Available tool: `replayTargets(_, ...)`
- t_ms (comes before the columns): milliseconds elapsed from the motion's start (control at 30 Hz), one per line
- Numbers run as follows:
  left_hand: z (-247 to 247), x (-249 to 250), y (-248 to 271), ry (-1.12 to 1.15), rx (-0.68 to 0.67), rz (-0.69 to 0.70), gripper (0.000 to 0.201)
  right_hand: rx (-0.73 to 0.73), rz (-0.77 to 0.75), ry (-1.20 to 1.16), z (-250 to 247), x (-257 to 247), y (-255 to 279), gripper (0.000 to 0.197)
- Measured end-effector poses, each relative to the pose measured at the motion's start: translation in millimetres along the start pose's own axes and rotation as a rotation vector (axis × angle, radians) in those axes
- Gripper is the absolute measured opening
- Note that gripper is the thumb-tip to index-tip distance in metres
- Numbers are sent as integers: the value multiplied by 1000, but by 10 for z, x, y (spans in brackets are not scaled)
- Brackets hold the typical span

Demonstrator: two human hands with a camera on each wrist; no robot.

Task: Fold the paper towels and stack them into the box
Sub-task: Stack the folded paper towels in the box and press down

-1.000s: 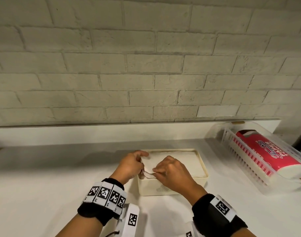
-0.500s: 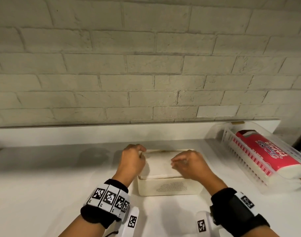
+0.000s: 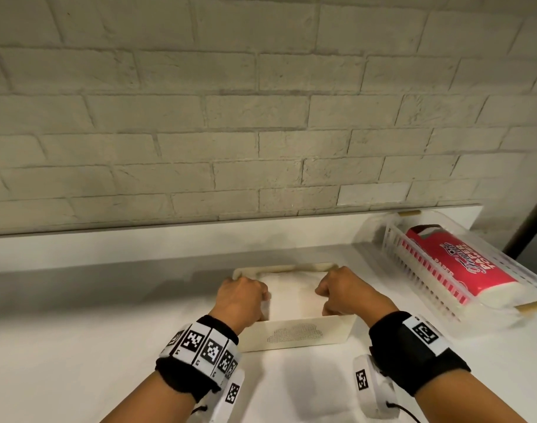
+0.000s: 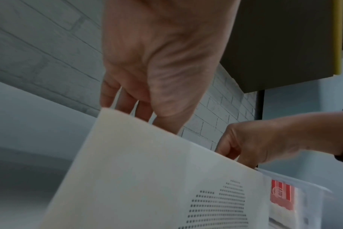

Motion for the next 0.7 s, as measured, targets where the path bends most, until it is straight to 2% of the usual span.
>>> replayTargets(67, 20, 30, -22, -85, -29, -3, 29, -65, 1, 121, 40, -49, -21, 36)
replayTargets(133, 40, 52, -29, -137, -87, -21, 31, -120, -20, 248, 60, -105, -48, 11)
replayTargets(167, 44, 66, -22, -146, -115, -27, 33, -148, -17, 310, 67, -132, -53, 12)
replayTargets(233, 37, 85, -4, -142, -147, -30, 34, -152, -25, 397, 70, -166, -45, 27)
replayTargets(333, 28, 65, 14, -110, -148, -28, 33, -159, -77, 421, 66, -194, -8, 27)
replayTargets(433, 27, 0, 9, -71, -144, -51, 35, -105, -85, 344, 30, -137, -19, 19)
replayTargets(467, 14, -23, 10, -74, -141, -60, 37, -78, -65, 291, -14, -108, 5, 10)
replayTargets(500, 3, -43, 21, -79, -138, -65, 39, -75, -38, 231, -58, -92, 50, 10)
replayTargets(567, -34, -73, 52, -83, -106, -59, 39, -38, 51, 16, -56, -12, 89, 33)
replayTargets(600, -55, -91, 78, -70, -78, -51, 38, 1, 68, -37, -54, 30, 110, 35)
replayTargets(633, -80, -118, 103, -39, -45, -48, 37, 30, 89, -113, -77, 81, 155, 29)
replayTargets(667, -99, -152, 133, 11, -13, -54, 37, 67, 94, -175, -88, 148, 190, 14)
replayTargets(700, -121, -188, 176, 72, 19, -67, 39, 130, 97, -268, -117, 212, 264, 16)
Point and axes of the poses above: each hand's wrist, its own y-axis away from the middle knuckle, its own z-axis out of the palm, x = y × z, the point moved 6 cm from there along -y, towards the middle knuckle, and after that the axes turned 1 degree about -y, right-handed, at the moved point
